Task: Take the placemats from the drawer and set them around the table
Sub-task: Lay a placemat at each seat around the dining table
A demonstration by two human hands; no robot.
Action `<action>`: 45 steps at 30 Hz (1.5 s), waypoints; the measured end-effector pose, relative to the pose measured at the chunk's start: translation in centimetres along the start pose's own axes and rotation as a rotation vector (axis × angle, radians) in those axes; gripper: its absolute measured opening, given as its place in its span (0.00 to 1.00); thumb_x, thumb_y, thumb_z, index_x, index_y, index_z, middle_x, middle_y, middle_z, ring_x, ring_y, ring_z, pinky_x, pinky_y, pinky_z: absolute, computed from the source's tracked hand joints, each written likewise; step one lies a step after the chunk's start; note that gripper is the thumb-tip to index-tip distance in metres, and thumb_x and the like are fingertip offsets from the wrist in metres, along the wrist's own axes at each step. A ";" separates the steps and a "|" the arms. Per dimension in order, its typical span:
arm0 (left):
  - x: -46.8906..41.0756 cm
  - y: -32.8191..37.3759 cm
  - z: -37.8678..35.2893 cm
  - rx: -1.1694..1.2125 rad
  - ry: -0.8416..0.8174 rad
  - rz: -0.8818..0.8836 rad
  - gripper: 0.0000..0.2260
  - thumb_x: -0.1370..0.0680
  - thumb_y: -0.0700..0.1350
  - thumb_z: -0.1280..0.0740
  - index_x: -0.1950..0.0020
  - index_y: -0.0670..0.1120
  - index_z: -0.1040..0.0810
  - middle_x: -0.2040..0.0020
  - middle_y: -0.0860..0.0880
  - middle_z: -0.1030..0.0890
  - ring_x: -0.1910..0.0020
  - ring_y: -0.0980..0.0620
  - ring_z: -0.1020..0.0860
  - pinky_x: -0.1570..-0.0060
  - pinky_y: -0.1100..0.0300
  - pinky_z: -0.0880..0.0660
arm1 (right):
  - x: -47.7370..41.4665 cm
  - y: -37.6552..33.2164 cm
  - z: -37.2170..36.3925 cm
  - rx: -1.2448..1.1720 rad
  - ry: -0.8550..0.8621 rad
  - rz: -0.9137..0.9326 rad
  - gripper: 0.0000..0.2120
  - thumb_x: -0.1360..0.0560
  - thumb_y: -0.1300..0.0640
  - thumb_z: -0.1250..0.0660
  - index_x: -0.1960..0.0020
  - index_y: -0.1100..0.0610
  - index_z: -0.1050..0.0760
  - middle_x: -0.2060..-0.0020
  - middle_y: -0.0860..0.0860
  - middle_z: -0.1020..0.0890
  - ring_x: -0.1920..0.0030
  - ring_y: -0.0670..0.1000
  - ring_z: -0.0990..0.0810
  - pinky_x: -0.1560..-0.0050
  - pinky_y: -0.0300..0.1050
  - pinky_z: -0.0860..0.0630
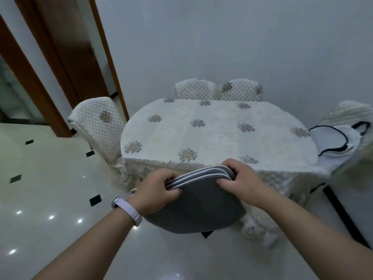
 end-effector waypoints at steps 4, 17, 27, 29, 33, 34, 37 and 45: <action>-7.5 0.3 0.1 0.047 -0.045 -0.125 0.06 0.29 0.46 0.27 0.55 0.54 0.20 0.61 0.55 0.21 0.61 0.57 0.24 0.59 0.54 0.25 | -3.5 0.7 3.4 0.023 0.128 -0.062 0.05 0.32 0.57 0.29 0.58 0.50 0.23 0.63 0.49 0.19 0.63 0.45 0.22 0.63 0.41 0.29; -24.1 -1.1 5.2 -0.009 0.003 -0.391 0.07 0.29 0.45 0.27 0.53 0.51 0.20 0.58 0.52 0.21 0.59 0.51 0.24 0.57 0.51 0.24 | -15.0 -0.9 7.5 0.141 0.326 -0.072 0.07 0.29 0.60 0.27 0.57 0.50 0.24 0.62 0.48 0.20 0.62 0.44 0.24 0.60 0.43 0.29; -31.0 -7.7 7.8 -0.138 0.016 -0.276 0.06 0.27 0.48 0.28 0.52 0.54 0.22 0.58 0.56 0.23 0.60 0.58 0.26 0.59 0.56 0.25 | -26.4 1.1 5.0 0.080 0.246 -0.029 0.08 0.30 0.62 0.27 0.58 0.51 0.23 0.64 0.47 0.20 0.63 0.42 0.24 0.63 0.36 0.29; -32.6 -9.4 8.1 -0.172 0.008 -0.237 0.06 0.27 0.49 0.28 0.51 0.53 0.21 0.58 0.56 0.22 0.60 0.58 0.26 0.58 0.56 0.25 | -29.4 1.9 4.3 0.055 0.222 -0.025 0.07 0.30 0.62 0.27 0.57 0.52 0.23 0.63 0.48 0.19 0.63 0.44 0.23 0.62 0.37 0.28; -36.9 -12.6 8.9 -0.197 0.013 -0.169 0.06 0.26 0.48 0.28 0.51 0.53 0.21 0.58 0.56 0.23 0.60 0.59 0.26 0.58 0.59 0.26 | -35.9 3.5 3.4 0.001 0.180 -0.001 0.08 0.30 0.63 0.27 0.57 0.52 0.23 0.64 0.47 0.19 0.65 0.41 0.25 0.65 0.32 0.30; -38.2 -13.4 9.1 -0.204 0.019 -0.156 0.06 0.26 0.47 0.28 0.51 0.53 0.21 0.58 0.56 0.23 0.59 0.59 0.26 0.58 0.60 0.27 | -37.7 3.9 3.3 0.003 0.167 0.015 0.08 0.30 0.62 0.27 0.57 0.51 0.23 0.64 0.47 0.19 0.65 0.41 0.25 0.64 0.33 0.30; -42.2 -15.5 9.7 -0.221 0.028 -0.099 0.06 0.26 0.48 0.28 0.51 0.54 0.22 0.57 0.57 0.22 0.59 0.58 0.25 0.57 0.60 0.25 | -43.5 5.2 3.5 -0.004 0.114 0.035 0.08 0.30 0.61 0.27 0.58 0.49 0.23 0.63 0.47 0.19 0.62 0.46 0.22 0.61 0.39 0.28; -52.6 -18.7 11.9 -0.289 0.163 -0.017 0.05 0.25 0.45 0.28 0.50 0.52 0.21 0.57 0.55 0.23 0.59 0.56 0.26 0.58 0.61 0.26 | -57.2 7.0 4.9 0.020 0.048 0.119 0.06 0.29 0.58 0.27 0.56 0.50 0.23 0.60 0.47 0.20 0.58 0.46 0.23 0.60 0.38 0.29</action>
Point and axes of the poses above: each hand's wrist, its own x-axis away from the middle knuckle, its own z-axis out of the back of the hand, y = z × x, the point moved 6 cm from there along -x, towards the middle knuckle
